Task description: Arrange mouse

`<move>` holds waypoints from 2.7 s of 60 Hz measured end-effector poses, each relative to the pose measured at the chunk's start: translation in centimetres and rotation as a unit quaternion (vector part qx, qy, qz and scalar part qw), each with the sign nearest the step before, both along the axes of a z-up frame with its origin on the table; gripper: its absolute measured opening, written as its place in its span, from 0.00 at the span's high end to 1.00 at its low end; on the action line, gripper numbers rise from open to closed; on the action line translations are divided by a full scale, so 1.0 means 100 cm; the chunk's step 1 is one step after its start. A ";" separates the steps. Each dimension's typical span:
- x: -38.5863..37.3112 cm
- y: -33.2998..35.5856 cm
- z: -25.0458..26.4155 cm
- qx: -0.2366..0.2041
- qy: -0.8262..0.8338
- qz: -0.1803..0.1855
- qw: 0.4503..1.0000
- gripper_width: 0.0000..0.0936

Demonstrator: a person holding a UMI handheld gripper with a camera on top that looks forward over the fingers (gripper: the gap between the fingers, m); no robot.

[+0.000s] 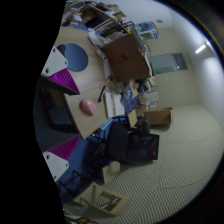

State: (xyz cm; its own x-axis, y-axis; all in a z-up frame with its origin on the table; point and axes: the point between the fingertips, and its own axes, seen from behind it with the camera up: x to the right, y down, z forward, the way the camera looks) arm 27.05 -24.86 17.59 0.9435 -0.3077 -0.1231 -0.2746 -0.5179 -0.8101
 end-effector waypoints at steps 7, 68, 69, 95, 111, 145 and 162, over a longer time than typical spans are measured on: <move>-0.008 0.003 -0.007 -0.003 0.012 0.016 1.000 0.16; -0.019 0.253 -0.192 -0.004 -0.051 0.165 0.985 0.22; -0.019 0.255 -0.192 -0.002 -0.052 0.164 0.985 0.25; -0.023 0.254 -0.078 0.041 -0.044 0.084 0.995 0.65; -0.242 0.248 0.002 0.113 -0.034 0.172 0.978 0.65; -0.323 0.222 -0.191 -0.058 -0.051 0.189 0.979 0.44; -0.313 0.153 -0.124 -0.072 -0.032 0.227 0.971 0.09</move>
